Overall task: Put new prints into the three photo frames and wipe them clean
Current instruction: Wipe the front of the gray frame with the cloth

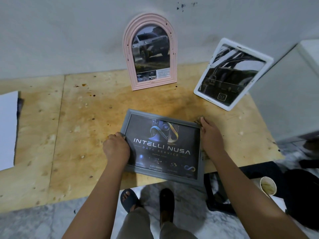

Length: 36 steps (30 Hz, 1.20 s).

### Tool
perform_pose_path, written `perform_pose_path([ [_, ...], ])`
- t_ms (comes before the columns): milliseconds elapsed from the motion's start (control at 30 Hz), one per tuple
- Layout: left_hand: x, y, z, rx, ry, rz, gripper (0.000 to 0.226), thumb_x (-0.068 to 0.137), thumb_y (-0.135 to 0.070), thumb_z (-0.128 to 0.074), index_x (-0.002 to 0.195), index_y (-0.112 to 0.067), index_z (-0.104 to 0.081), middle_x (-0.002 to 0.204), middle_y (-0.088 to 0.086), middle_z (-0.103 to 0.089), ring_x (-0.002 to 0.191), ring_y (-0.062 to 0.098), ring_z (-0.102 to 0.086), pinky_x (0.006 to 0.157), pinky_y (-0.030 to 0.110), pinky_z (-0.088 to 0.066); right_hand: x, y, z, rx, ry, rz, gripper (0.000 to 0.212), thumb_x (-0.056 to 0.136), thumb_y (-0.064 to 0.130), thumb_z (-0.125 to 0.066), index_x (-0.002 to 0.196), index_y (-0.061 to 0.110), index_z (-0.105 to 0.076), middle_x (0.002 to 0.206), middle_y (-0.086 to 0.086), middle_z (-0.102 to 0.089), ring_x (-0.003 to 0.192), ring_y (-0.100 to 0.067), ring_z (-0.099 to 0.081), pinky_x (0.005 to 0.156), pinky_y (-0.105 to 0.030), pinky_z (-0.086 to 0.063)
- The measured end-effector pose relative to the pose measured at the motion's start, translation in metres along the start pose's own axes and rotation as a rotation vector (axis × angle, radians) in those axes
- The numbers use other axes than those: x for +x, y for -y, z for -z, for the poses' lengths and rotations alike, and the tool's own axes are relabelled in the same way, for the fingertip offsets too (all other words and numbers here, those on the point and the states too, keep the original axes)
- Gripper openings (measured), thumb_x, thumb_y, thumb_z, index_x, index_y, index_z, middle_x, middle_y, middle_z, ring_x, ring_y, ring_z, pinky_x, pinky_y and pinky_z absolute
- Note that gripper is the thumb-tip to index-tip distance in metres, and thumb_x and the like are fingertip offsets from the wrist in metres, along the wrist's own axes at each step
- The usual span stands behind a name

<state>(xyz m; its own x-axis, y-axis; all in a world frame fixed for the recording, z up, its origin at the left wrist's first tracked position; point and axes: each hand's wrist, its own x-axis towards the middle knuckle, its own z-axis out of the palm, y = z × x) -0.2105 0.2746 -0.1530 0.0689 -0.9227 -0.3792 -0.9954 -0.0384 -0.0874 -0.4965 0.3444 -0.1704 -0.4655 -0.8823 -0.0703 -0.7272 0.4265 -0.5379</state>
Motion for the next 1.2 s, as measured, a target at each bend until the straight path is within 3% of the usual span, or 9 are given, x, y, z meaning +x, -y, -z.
perform_pose_path([
  [133, 0.001, -0.001, -0.002, 0.044, 0.042, 0.008, 0.026, 0.099, -0.017, -0.035, 0.121, -0.005, -0.041, 0.123, 0.015, -0.053, 0.112, 0.027, -0.056, 0.085, 0.03, -0.045, 0.012, 0.005, 0.001, 0.051, -0.011, 0.042, 0.046, 0.094, 0.005, -0.044, 0.139, 0.012, -0.043, 0.145, -0.003, -0.041, 0.131, -0.021, -0.039, 0.104, -0.024, -0.03],
  [300, 0.001, -0.003, -0.004, 0.078, 0.092, 0.033, 0.029, 0.095, -0.02, -0.047, 0.119, -0.006, -0.039, 0.118, 0.012, -0.058, 0.107, 0.024, -0.059, 0.067, 0.026, -0.041, 0.027, 0.009, -0.004, 0.039, -0.003, 0.066, 0.041, 0.095, 0.004, -0.045, 0.136, 0.011, -0.048, 0.145, -0.005, -0.042, 0.131, -0.023, -0.04, 0.108, -0.031, -0.033],
  [467, 0.0, -0.002, -0.007, 0.103, 0.06, 0.013, 0.023, 0.097, -0.016, -0.038, 0.117, -0.005, -0.039, 0.112, 0.012, -0.06, 0.101, 0.023, -0.061, 0.061, 0.025, -0.037, 0.006, 0.001, -0.012, 0.088, -0.045, 0.049, 0.038, 0.094, 0.003, -0.047, 0.131, 0.01, -0.053, 0.144, -0.002, -0.043, 0.132, -0.019, -0.041, 0.106, -0.023, -0.031],
  [567, 0.0, -0.002, -0.007, 0.083, 0.053, 0.007, 0.022, 0.097, -0.015, -0.037, 0.117, -0.005, -0.039, 0.109, 0.012, -0.061, 0.099, 0.024, -0.062, 0.058, 0.025, -0.038, -0.009, -0.002, -0.013, 0.071, -0.053, 0.077, 0.04, 0.091, -0.004, -0.048, 0.129, 0.007, -0.055, 0.143, -0.005, -0.045, 0.132, -0.021, -0.041, 0.108, -0.025, -0.032],
  [767, 0.002, 0.0, -0.007, 0.026, 0.091, 0.007, 0.025, 0.096, -0.015, -0.042, 0.119, -0.006, -0.038, 0.112, 0.014, -0.061, 0.103, 0.026, -0.06, 0.061, 0.027, -0.039, -0.043, -0.006, -0.015, 0.071, -0.075, 0.026, 0.035, 0.093, 0.003, -0.05, 0.127, 0.01, -0.058, 0.14, -0.002, -0.048, 0.128, -0.023, -0.046, 0.1, -0.035, -0.044],
  [933, 0.006, 0.005, -0.005, -0.038, 0.101, -0.019, 0.024, 0.096, -0.013, -0.041, 0.118, -0.004, -0.041, 0.116, 0.018, -0.06, 0.108, 0.03, -0.058, 0.071, 0.03, -0.044, -0.074, -0.001, -0.017, 0.062, -0.101, -0.081, 0.034, 0.095, 0.006, -0.049, 0.128, 0.012, -0.058, 0.14, -0.003, -0.048, 0.127, -0.021, -0.047, 0.096, -0.026, -0.04],
  [1100, 0.006, 0.009, -0.003, -0.068, 0.108, -0.075, 0.025, 0.097, -0.016, -0.039, 0.117, -0.001, -0.042, 0.116, 0.02, -0.06, 0.109, 0.032, -0.058, 0.078, 0.033, -0.047, -0.108, 0.0, -0.02, 0.021, -0.083, -0.17, 0.042, 0.091, -0.007, -0.049, 0.127, 0.011, -0.058, 0.143, -0.004, -0.045, 0.129, -0.021, -0.045, 0.1, -0.024, -0.038],
  [1200, 0.007, 0.011, 0.001, -0.003, 0.122, -0.144, 0.026, 0.097, -0.017, -0.038, 0.117, -0.001, -0.041, 0.116, 0.017, -0.06, 0.107, 0.029, -0.06, 0.071, 0.03, -0.045, -0.13, 0.003, -0.023, -0.016, -0.064, -0.226, 0.051, 0.088, -0.013, -0.045, 0.131, 0.013, -0.055, 0.145, -0.002, -0.042, 0.133, -0.02, -0.04, 0.102, -0.03, -0.039],
])
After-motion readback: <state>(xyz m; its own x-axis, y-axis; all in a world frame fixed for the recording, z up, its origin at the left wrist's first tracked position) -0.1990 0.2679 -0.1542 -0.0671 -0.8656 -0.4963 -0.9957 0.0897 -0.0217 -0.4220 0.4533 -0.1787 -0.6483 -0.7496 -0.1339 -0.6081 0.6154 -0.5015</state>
